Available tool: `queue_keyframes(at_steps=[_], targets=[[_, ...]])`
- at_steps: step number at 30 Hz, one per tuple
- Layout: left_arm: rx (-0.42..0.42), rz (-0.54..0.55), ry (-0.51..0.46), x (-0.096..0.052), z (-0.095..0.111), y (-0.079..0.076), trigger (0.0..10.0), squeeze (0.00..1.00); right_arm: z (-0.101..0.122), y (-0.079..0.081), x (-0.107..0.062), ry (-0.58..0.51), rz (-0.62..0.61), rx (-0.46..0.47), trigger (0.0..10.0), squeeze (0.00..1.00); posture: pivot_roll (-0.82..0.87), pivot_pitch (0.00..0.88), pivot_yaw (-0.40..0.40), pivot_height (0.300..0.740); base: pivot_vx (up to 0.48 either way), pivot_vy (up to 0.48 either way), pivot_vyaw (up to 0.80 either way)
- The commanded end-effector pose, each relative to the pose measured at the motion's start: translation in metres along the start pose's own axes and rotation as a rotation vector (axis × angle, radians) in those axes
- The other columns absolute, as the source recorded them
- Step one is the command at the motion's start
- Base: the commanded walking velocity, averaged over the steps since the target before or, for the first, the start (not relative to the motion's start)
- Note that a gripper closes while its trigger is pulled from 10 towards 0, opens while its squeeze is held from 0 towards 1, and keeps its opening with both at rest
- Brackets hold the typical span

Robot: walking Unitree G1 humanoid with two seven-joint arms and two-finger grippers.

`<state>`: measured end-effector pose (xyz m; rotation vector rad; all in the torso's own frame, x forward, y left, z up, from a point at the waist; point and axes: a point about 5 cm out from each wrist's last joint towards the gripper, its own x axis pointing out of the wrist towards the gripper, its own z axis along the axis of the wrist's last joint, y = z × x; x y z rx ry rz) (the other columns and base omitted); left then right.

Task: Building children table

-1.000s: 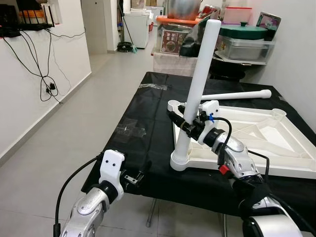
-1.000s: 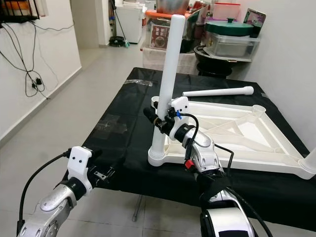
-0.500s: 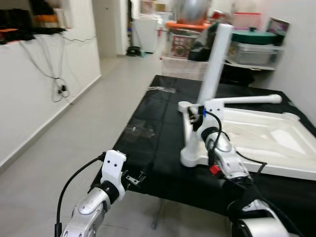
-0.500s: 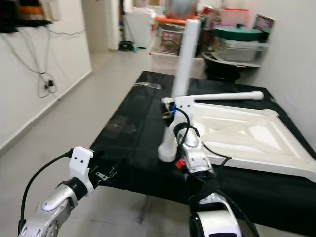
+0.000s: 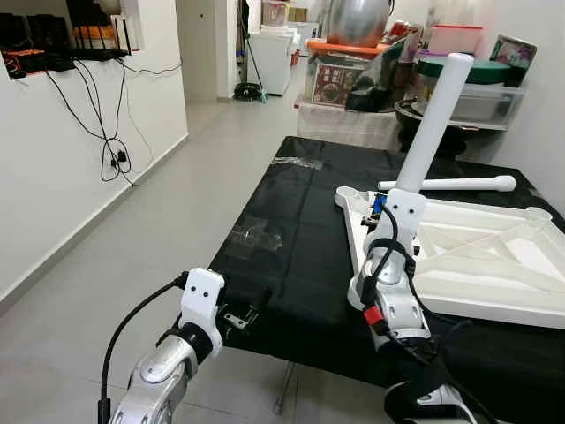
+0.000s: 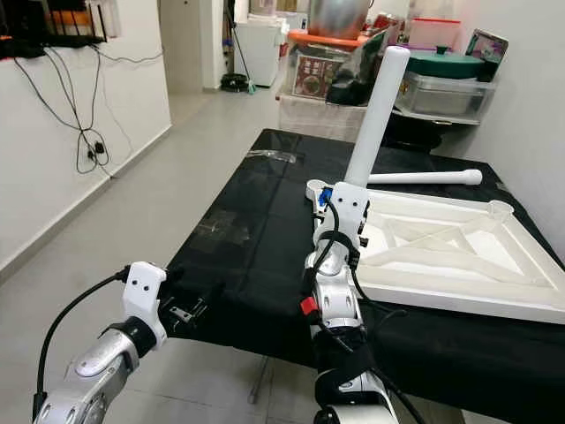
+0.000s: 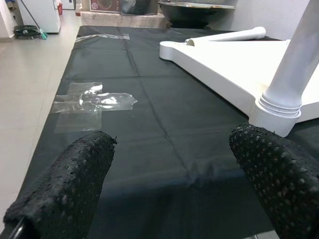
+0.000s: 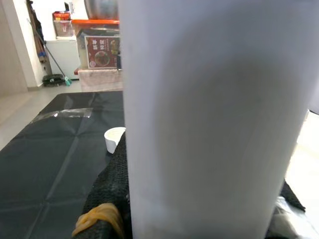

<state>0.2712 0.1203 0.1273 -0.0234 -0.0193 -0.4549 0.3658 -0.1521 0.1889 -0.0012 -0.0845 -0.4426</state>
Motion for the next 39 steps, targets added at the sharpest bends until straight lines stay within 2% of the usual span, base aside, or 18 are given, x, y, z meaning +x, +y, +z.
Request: queue_keyframes(at_steps=[1,3,10,14,21,24,32,39], targets=[[0.003,0.003,0.019,-0.001,-0.005,-0.001,10.0,0.0,-0.024,-0.004,-0.002,0.101,0.018,-0.034,10.0,0.0,0.08,0.0,-0.094,0.74,0.0,0.0,0.0],[0.001,0.004,0.02,-0.001,-0.005,-0.001,10.0,0.0,-0.021,-0.002,-0.003,0.091,0.065,-0.032,10.0,0.0,0.08,0.0,-0.094,0.74,0.0,0.0,0.0],[-0.001,0.007,0.019,0.0,-0.004,0.001,10.0,0.0,-0.024,-0.012,-0.003,0.125,0.016,-0.004,10.0,0.0,0.07,0.0,-0.088,0.74,0.0,0.0,-0.55],[-0.021,0.024,0.005,0.001,-0.001,0.004,10.0,0.0,-0.03,-0.02,-0.002,0.146,0.018,-0.025,10.0,0.0,0.07,0.0,-0.084,0.74,0.0,0.0,-0.79],[-0.049,0.031,0.015,0.001,-0.001,0.006,10.0,0.0,-0.032,-0.024,0.0,0.161,0.022,-0.026,10.0,0.0,0.07,0.0,-0.082,0.74,0.0,0.041,-0.57],[-0.055,0.035,0.017,0.002,-0.001,0.007,10.0,0.0,-0.032,-0.023,0.0,0.158,0.038,-0.022,10.0,0.0,0.07,0.0,-0.083,0.74,0.0,0.48,0.0],[-0.027,0.04,0.016,0.001,0.001,0.012,10.0,0.0,-0.025,-0.004,-0.009,0.114,0.172,0.002,10.0,0.0,0.07,0.0,-0.082,0.74,0.0,0.48,-0.8],[-0.025,0.042,0.012,0.001,0.001,0.013,10.0,0.0,-0.023,-0.001,-0.012,0.095,0.193,0.009,10.0,0.0,0.07,0.0,-0.08,0.74,0.0,0.343,-0.8]])
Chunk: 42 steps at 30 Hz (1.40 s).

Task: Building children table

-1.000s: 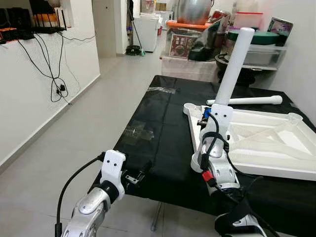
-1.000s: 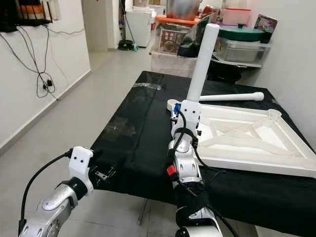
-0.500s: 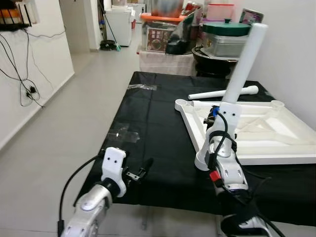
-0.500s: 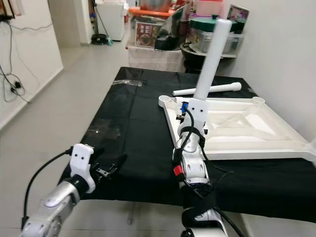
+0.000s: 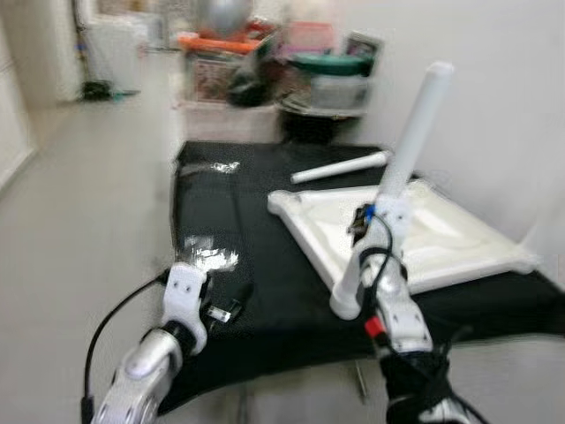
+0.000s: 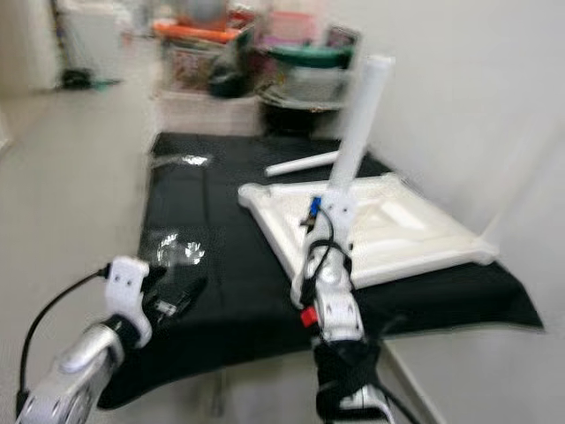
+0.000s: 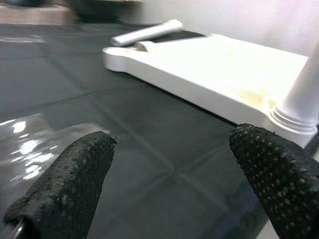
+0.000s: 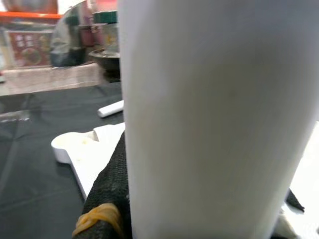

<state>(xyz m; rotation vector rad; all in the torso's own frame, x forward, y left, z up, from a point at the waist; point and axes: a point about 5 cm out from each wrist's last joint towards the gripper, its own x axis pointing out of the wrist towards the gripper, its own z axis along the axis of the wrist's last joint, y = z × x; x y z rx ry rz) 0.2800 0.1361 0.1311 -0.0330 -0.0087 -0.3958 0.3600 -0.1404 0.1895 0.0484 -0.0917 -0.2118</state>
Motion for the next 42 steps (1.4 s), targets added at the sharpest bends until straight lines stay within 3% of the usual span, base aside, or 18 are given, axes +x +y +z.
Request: queue_keyframes(at_steps=[1,11,25,34,42], targets=[[-0.009,-0.006,0.004,0.0,-0.003,-0.003,10.0,0.0,-0.025,-0.009,-0.004,0.097,-0.022,-0.041,10.0,0.0,0.07,0.0,-0.082,0.74,0.0,0.0,0.0],[0.032,0.094,0.003,0.004,-0.002,0.009,10.0,0.0,-0.025,-0.019,0.008,0.11,0.021,-0.085,10.0,0.0,0.07,0.0,-0.084,0.74,0.0,0.0,0.0],[0.028,0.081,-0.017,0.004,0.001,0.008,10.0,0.0,-0.027,-0.003,-0.001,0.095,0.126,-0.036,10.0,0.0,0.07,0.0,-0.075,0.74,0.394,0.0,0.0],[0.042,0.056,-0.029,0.004,0.003,0.004,10.0,0.0,-0.026,-0.003,-0.001,0.085,0.152,-0.035,10.0,0.0,0.07,0.0,-0.071,0.74,0.455,0.0,0.0],[0.056,0.021,-0.049,0.004,0.006,-0.001,10.0,0.0,-0.023,0.0,-0.003,0.056,0.208,-0.022,10.0,0.0,0.07,0.0,-0.071,0.74,0.0,0.0,0.0]])
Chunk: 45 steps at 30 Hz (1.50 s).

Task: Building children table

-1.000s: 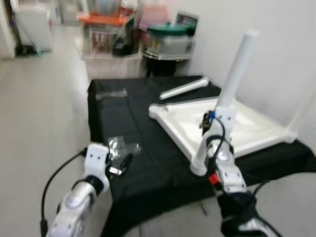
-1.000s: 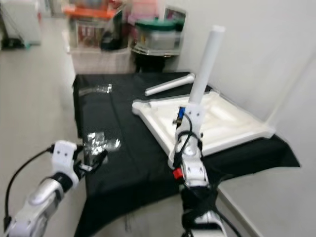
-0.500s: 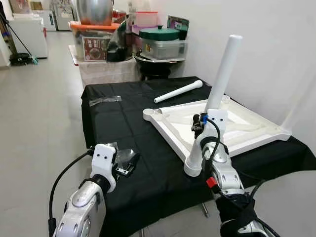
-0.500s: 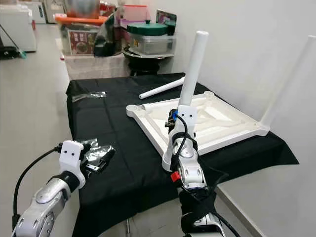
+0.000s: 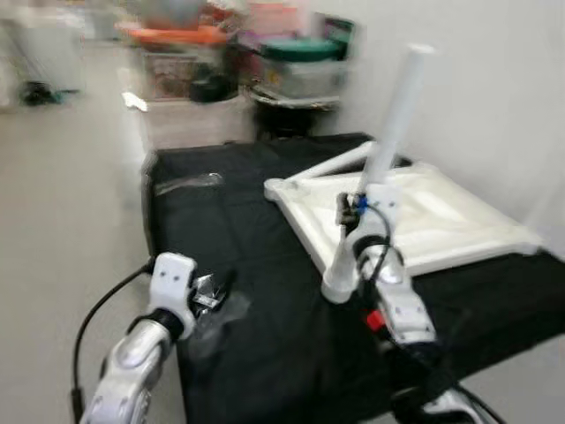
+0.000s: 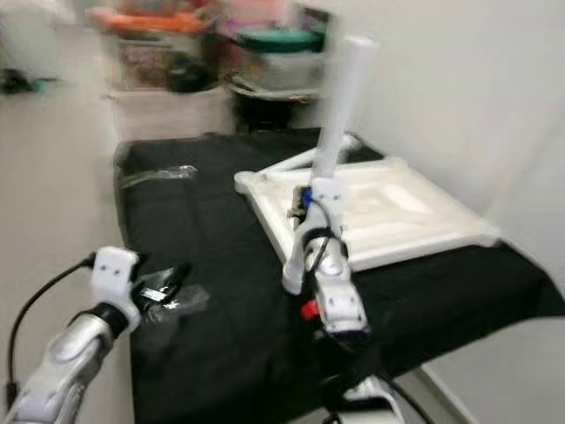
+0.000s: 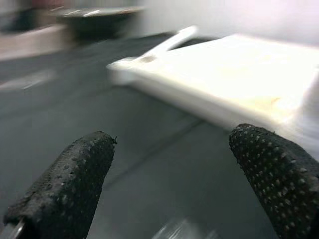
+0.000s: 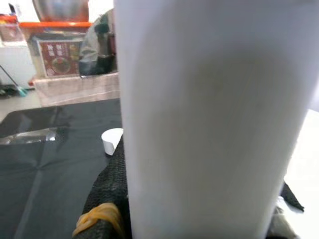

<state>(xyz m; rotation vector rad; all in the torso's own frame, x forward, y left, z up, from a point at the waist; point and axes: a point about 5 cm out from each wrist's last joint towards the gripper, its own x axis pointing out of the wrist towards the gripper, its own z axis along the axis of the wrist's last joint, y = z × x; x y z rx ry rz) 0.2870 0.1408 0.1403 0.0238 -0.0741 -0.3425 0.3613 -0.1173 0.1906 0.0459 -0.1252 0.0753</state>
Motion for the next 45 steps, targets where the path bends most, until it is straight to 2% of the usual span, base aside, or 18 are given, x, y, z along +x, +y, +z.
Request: queue_keyframes(at_steps=[1,7,19,26,40,45], targets=[[-0.014,-0.033,0.003,-0.001,-0.003,-0.008,10.0,0.0,-0.022,-0.023,-0.006,0.085,-0.075,-0.026,10.0,0.0,0.08,0.0,-0.072,0.74,0.0,0.0,0.0],[-0.008,-0.038,0.006,-0.002,-0.003,-0.01,10.0,0.0,-0.023,-0.022,-0.007,0.083,-0.06,-0.026,10.0,0.0,0.08,0.0,-0.073,0.74,0.0,-0.241,0.0],[-0.001,-0.043,0.014,-0.003,-0.005,-0.011,10.0,0.0,-0.024,-0.02,-0.006,0.088,-0.037,-0.031,10.0,0.0,0.08,0.0,-0.077,0.74,0.0,-0.471,0.0],[-0.027,-0.031,0.017,-0.004,-0.006,-0.01,10.0,0.0,-0.023,-0.02,-0.005,0.081,-0.014,-0.034,10.0,0.0,0.08,0.0,-0.08,0.74,0.0,0.0,0.0],[-0.029,-0.034,0.014,-0.003,-0.006,-0.011,10.0,0.0,-0.014,-0.017,-0.001,0.04,0.041,-0.013,10.0,0.0,0.08,0.0,-0.082,0.74,0.0,0.0,0.0],[-0.02,-0.027,0.024,-0.005,-0.007,-0.008,10.0,0.0,-0.008,-0.014,0.0,0.006,0.143,-0.023,10.0,0.0,0.08,0.0,-0.081,0.74,0.0,0.0,0.0]])
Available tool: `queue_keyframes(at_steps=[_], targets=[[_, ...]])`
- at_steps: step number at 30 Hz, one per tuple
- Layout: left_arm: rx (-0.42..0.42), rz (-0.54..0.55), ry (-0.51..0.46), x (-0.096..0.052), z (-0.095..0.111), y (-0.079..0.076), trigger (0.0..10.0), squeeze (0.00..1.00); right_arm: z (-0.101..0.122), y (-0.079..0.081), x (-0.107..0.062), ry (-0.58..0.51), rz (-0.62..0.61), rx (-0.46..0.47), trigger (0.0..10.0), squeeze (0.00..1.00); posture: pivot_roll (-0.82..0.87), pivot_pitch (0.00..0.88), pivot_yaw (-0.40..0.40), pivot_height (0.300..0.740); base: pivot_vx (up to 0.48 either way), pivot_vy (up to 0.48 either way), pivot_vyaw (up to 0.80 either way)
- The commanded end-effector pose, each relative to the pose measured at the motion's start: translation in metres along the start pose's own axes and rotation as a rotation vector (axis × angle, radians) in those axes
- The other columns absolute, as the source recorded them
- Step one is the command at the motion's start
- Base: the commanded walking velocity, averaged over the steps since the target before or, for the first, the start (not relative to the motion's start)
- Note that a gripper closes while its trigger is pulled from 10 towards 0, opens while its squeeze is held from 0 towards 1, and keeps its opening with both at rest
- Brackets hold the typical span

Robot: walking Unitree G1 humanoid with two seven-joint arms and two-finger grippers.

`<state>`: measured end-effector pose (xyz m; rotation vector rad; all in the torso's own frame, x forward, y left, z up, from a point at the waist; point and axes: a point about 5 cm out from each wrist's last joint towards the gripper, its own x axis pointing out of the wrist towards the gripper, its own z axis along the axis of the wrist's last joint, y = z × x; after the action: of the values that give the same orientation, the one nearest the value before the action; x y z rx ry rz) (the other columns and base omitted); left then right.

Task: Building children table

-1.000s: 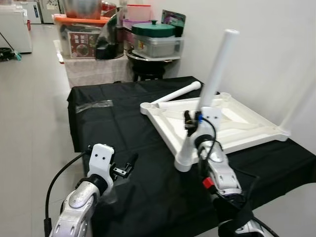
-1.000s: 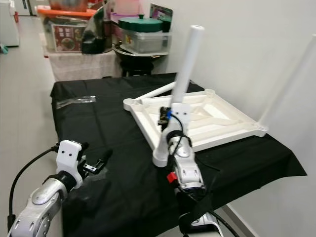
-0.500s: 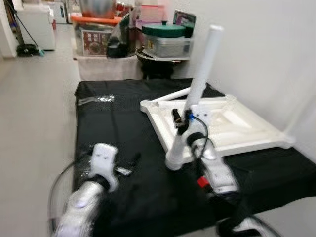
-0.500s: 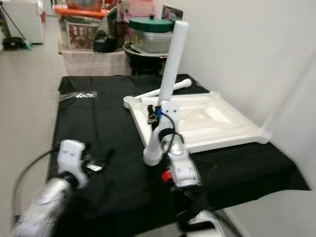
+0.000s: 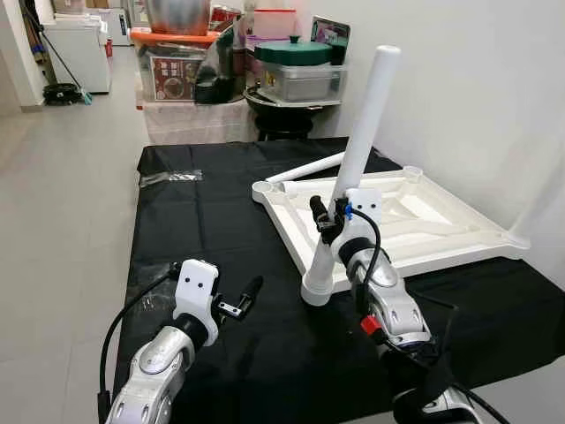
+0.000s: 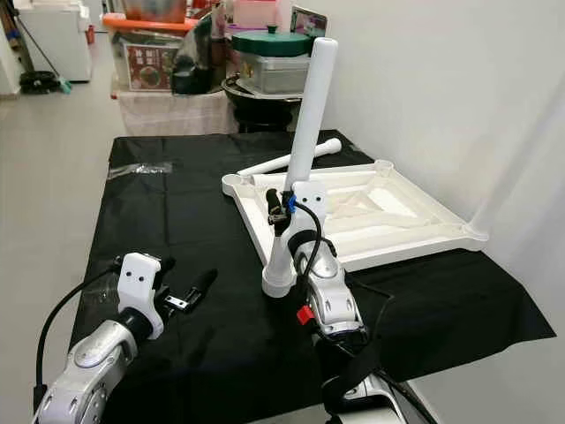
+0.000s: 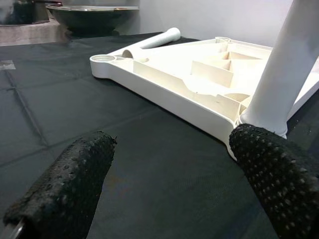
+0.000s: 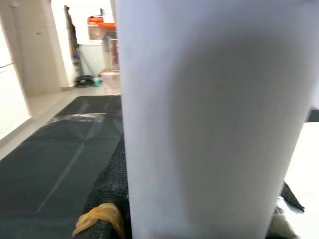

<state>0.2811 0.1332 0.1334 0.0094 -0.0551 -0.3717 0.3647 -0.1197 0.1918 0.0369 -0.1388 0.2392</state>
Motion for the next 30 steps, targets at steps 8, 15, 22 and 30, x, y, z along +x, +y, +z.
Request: queue_keyframes(at_steps=[8,15,22,30], targets=[[0.002,0.014,0.024,-0.005,-0.004,0.006,10.0,0.0,-0.001,-0.003,-0.016,-0.017,0.317,-0.061,10.0,0.0,0.09,0.0,-0.083,0.74,0.0,0.0,0.0],[0.002,-0.02,0.041,-0.009,-0.006,0.003,10.0,0.0,0.003,-0.006,-0.028,0.015,0.594,-0.124,10.0,0.0,0.09,0.0,-0.082,0.74,0.0,0.0,0.0],[0.002,-0.031,0.048,-0.009,-0.007,-0.001,10.0,0.0,0.013,-0.015,-0.011,0.0,0.543,-0.095,10.0,1.0,0.1,0.0,-0.093,0.74,0.0,0.0,0.0],[0.001,-0.043,0.051,-0.011,-0.008,-0.001,10.0,0.0,0.022,-0.008,-0.022,-0.019,0.763,-0.072,10.0,1.0,0.1,0.0,-0.088,0.74,0.0,0.0,0.0]])
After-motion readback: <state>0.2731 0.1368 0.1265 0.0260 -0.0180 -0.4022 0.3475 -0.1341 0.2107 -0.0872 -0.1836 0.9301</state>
